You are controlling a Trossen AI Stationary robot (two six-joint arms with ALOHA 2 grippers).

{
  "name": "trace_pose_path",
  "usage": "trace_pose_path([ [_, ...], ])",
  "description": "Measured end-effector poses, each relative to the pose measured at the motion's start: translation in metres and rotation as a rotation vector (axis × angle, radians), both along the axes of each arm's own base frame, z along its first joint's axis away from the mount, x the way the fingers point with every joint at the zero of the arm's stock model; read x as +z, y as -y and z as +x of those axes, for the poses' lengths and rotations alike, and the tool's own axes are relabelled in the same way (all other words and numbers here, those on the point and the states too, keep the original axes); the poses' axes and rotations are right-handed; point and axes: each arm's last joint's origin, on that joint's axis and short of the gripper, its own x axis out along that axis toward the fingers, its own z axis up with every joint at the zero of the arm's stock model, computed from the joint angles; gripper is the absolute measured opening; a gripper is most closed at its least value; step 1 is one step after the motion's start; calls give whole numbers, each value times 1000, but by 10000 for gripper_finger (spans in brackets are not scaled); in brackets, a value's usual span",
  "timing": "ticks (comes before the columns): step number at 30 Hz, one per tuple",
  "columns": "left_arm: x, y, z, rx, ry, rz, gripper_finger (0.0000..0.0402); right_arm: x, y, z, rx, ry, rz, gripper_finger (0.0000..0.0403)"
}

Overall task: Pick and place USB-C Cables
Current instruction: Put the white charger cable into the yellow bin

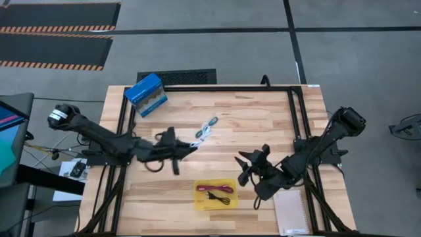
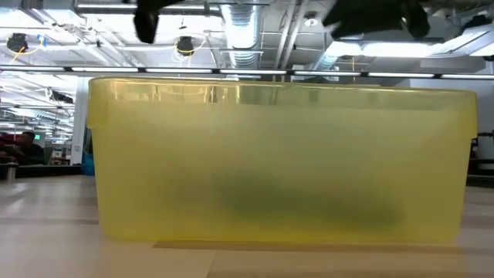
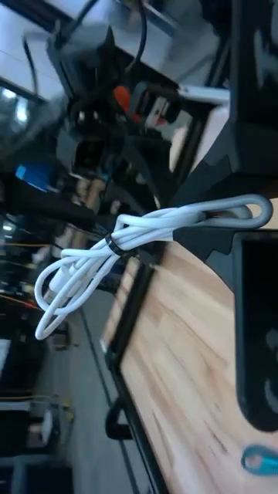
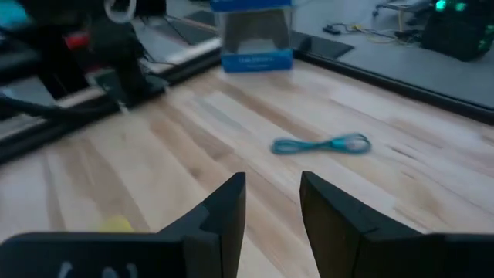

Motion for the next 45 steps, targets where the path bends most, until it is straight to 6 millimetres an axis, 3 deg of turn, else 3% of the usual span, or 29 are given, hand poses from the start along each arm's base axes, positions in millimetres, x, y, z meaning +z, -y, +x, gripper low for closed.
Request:
trace_pose_path([
  [8,-42,20,-39,12,204,-96,7,20,-3,21,141,88,-11,151],
  [13,-45,27,-47,-56,367,-59,12,28,10,38,279,193,51,174],
  [20,-50,47,-23,-166,409,25,14,39,32,53,433,365,71,233],
  [26,-56,59,3,-144,380,62,14,46,33,54,510,415,21,254],
  [36,-38,50,28,-167,463,126,15,47,30,53,525,414,4,255],
  [40,-36,48,41,-197,413,164,15,48,32,53,521,427,-1,255],
  [45,-35,45,42,-183,423,168,16,50,31,53,545,439,-18,255],
])
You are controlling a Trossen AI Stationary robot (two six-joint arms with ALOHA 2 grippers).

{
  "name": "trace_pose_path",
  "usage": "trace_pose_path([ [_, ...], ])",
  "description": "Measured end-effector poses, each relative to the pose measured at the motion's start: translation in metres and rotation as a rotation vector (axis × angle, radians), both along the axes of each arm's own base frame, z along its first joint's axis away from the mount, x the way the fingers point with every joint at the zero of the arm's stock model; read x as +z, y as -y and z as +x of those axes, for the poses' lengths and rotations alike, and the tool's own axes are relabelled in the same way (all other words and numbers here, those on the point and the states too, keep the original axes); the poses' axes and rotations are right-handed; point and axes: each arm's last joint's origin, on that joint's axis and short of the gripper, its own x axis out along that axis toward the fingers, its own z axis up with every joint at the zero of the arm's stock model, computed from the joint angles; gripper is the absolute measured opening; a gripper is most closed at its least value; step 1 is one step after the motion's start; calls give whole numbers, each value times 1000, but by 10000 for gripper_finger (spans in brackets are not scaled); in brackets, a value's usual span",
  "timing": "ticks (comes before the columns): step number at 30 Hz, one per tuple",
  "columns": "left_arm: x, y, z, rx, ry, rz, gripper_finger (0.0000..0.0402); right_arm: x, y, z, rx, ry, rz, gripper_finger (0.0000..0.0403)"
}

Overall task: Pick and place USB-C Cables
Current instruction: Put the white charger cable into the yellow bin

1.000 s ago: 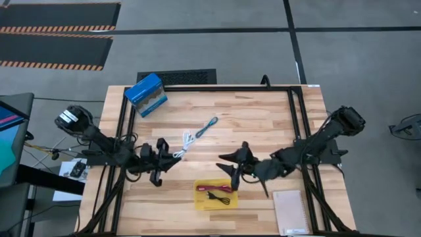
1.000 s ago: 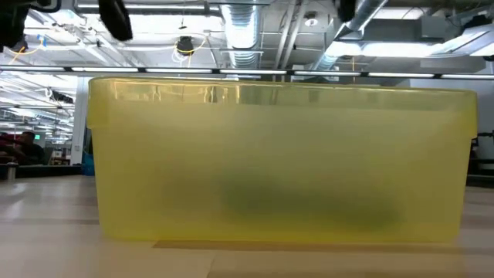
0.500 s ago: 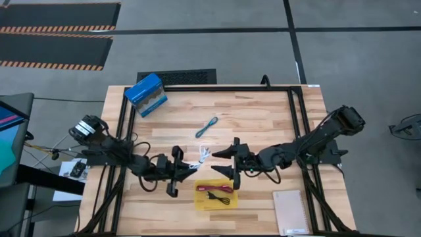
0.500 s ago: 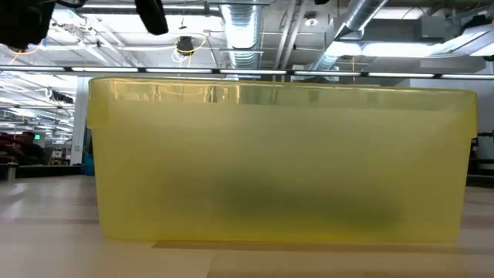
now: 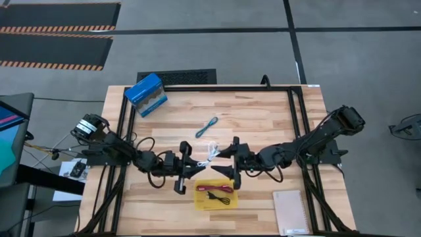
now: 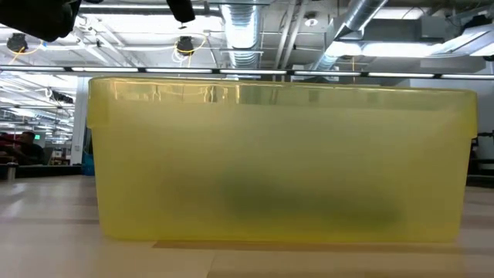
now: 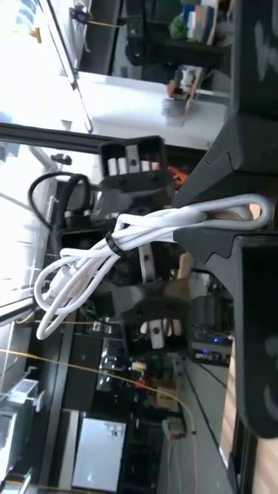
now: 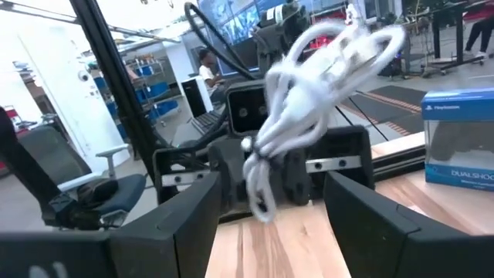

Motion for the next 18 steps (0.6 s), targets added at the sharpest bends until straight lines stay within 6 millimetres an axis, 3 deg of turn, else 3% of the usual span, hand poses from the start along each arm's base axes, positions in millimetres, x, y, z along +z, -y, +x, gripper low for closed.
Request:
trace_pose_path([
  [6,0,0,0,2,1,3,16,0,2,2,-4,16,4,255],
  [14,-1,-3,2,11,-13,3,16,-24,-3,37,8,84,-5,255],
  [18,-2,-1,1,3,-18,3,16,-23,-5,46,0,90,-53,255],
])
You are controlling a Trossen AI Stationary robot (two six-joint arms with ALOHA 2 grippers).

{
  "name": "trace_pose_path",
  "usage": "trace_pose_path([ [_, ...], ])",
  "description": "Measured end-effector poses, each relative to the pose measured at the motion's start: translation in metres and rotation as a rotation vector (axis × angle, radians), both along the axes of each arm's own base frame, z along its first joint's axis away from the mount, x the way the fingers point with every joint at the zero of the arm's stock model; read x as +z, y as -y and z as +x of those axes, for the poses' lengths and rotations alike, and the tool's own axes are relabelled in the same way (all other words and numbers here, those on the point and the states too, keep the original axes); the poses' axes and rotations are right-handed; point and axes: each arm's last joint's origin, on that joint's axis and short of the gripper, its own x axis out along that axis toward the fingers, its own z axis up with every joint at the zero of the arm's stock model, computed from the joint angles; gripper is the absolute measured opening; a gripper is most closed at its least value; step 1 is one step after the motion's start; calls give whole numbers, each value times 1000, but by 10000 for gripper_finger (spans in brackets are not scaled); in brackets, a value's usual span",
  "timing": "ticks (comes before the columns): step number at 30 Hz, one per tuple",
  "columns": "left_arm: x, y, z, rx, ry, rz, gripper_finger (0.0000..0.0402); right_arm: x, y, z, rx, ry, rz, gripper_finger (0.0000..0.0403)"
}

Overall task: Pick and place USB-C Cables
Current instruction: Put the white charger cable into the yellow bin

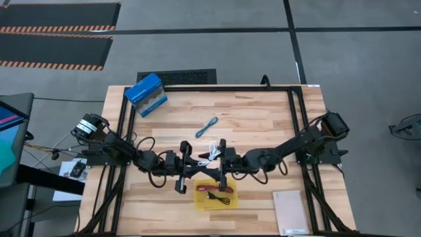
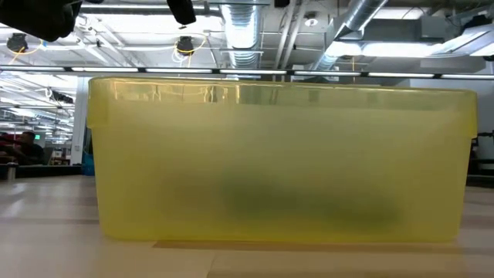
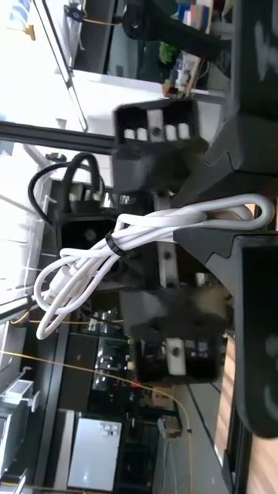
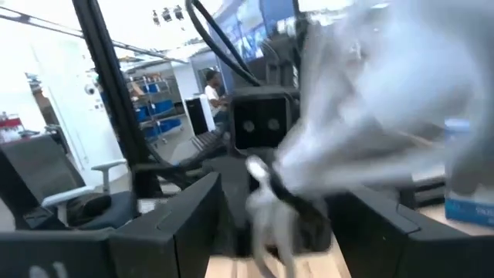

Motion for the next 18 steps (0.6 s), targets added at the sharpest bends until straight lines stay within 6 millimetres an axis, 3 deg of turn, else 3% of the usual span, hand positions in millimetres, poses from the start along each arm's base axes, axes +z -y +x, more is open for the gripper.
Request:
trace_pose_path([
  [12,-1,4,-2,-3,-11,5,16,20,1,-13,-4,-23,-22,252],
  [18,-1,3,-1,18,-14,-3,16,16,-1,-13,-11,-49,-6,200],
])
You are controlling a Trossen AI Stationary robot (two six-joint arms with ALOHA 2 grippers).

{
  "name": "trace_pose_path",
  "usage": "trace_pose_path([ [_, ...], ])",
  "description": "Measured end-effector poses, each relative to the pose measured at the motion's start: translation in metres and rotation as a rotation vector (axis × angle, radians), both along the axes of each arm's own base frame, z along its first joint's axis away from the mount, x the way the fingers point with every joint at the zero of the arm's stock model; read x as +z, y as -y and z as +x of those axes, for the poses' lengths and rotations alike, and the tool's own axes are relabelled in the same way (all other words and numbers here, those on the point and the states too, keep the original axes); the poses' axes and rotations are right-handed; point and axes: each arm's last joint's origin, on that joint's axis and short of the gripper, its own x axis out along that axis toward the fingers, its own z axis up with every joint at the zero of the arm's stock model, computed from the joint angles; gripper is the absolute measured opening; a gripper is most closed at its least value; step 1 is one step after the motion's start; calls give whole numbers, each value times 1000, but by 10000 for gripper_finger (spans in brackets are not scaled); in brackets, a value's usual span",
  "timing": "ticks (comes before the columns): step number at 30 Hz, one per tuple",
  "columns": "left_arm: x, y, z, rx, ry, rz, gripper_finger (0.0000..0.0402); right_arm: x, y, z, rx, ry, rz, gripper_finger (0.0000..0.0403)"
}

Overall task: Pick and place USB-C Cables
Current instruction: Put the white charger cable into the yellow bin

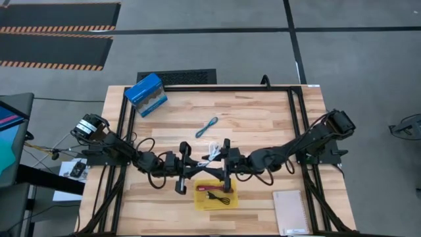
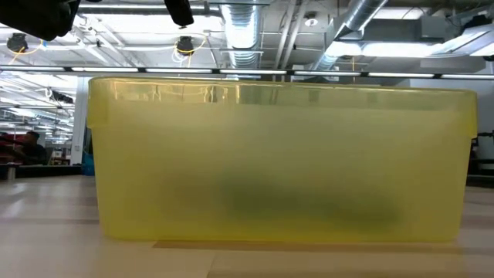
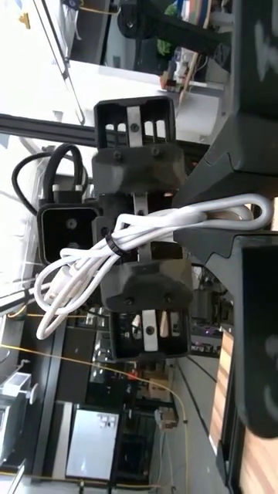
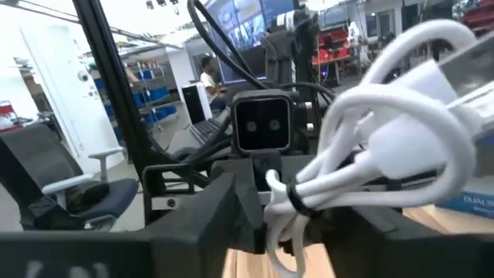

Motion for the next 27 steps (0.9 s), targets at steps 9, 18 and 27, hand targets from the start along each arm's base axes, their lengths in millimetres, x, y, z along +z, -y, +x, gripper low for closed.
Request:
trace_pose_path([
  [9,-1,-1,0,20,-8,-10,16,-1,2,0,-37,-14,16,30],
  [18,-6,-1,2,33,-62,-109,34,-5,3,1,-54,-50,38,29],
  [27,-11,9,-2,-24,-160,-130,145,17,15,-16,-126,-84,27,29],
])
